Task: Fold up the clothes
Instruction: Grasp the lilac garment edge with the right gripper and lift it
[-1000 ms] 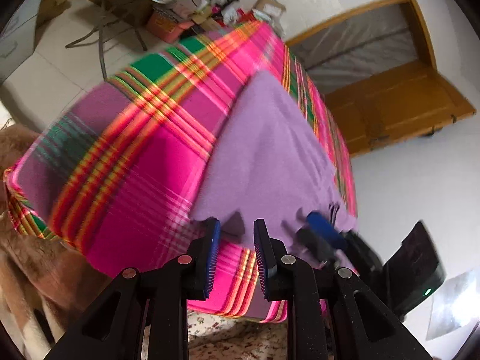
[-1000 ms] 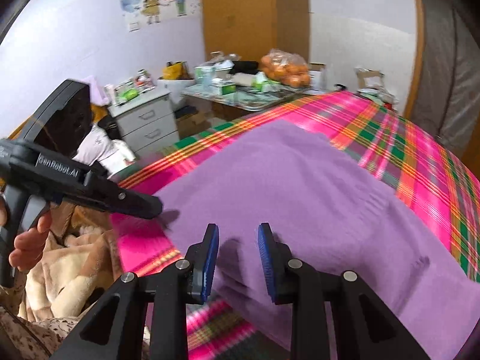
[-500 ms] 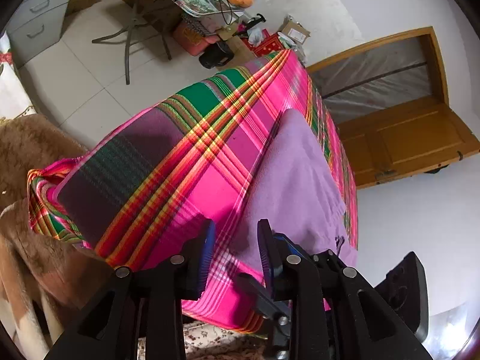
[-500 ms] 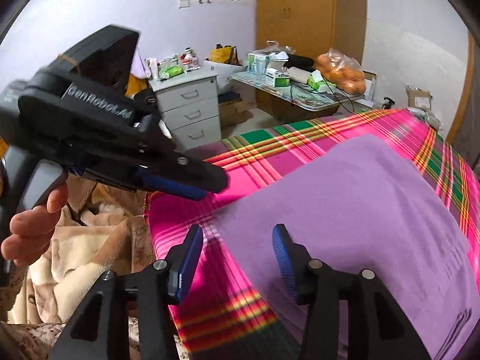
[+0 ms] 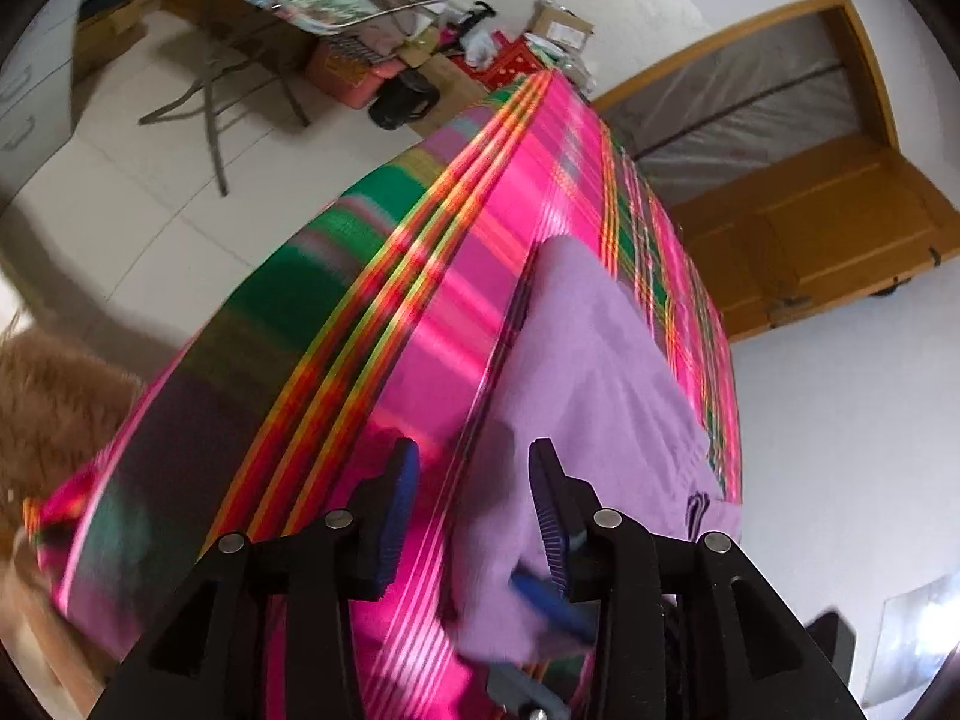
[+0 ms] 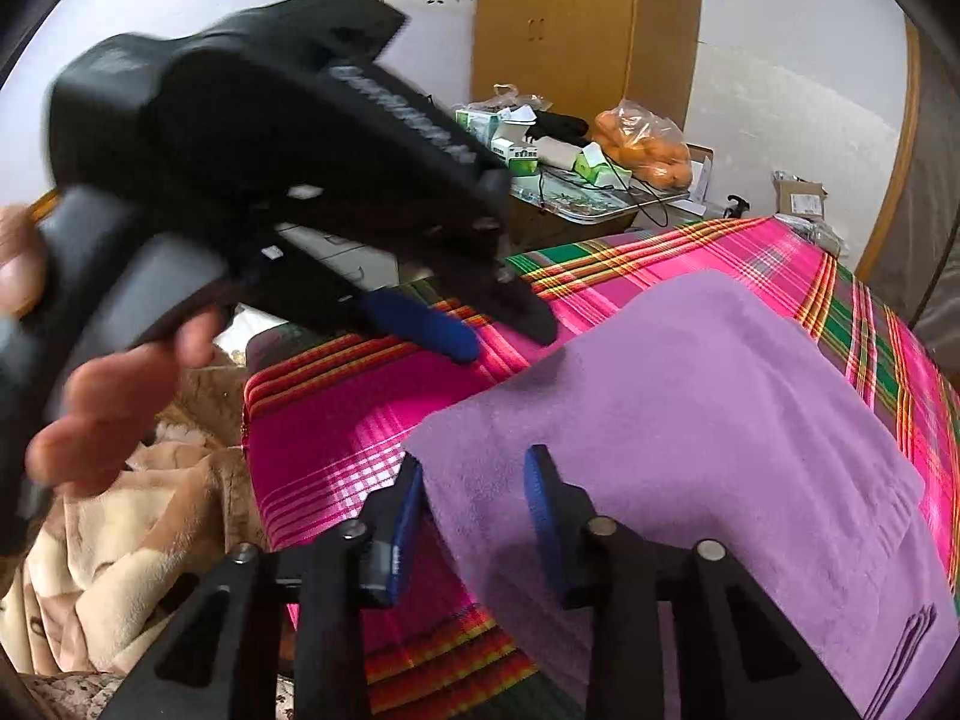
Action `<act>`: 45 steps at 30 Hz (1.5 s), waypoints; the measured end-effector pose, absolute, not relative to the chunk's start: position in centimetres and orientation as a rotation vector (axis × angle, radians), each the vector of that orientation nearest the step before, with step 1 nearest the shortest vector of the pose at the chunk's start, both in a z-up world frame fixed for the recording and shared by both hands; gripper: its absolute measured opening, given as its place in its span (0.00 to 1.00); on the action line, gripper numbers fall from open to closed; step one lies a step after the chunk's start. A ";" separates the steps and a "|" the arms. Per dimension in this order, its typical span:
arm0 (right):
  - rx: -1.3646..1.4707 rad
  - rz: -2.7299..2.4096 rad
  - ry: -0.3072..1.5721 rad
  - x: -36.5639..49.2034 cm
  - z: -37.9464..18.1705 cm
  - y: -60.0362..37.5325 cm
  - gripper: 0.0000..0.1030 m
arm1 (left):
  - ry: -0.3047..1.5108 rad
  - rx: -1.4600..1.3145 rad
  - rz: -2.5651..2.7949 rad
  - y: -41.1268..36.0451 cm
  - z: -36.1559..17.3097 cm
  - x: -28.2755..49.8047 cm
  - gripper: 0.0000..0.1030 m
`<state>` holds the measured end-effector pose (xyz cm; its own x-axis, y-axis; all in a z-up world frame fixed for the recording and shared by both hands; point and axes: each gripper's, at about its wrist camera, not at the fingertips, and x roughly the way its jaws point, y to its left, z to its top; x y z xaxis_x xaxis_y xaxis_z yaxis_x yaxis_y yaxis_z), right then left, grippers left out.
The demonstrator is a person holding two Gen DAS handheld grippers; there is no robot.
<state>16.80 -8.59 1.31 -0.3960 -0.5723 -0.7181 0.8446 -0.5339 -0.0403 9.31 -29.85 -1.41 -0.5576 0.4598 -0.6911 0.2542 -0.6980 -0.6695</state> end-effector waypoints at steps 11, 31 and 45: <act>0.825 -2.006 0.474 16.4 1.3 -7.9 0.22 | -1.018 -1.456 2.266 -27.9 -1.2 1.4 0.39; 0.849 -1.970 0.377 15.0 1.2 -6.4 0.19 | -1.049 -1.461 2.185 -26.8 -2.1 -3.2 0.14; 0.738 -2.006 0.299 16.2 4.1 -3.9 0.13 | -0.994 -1.420 2.259 -25.4 1.5 -2.9 0.13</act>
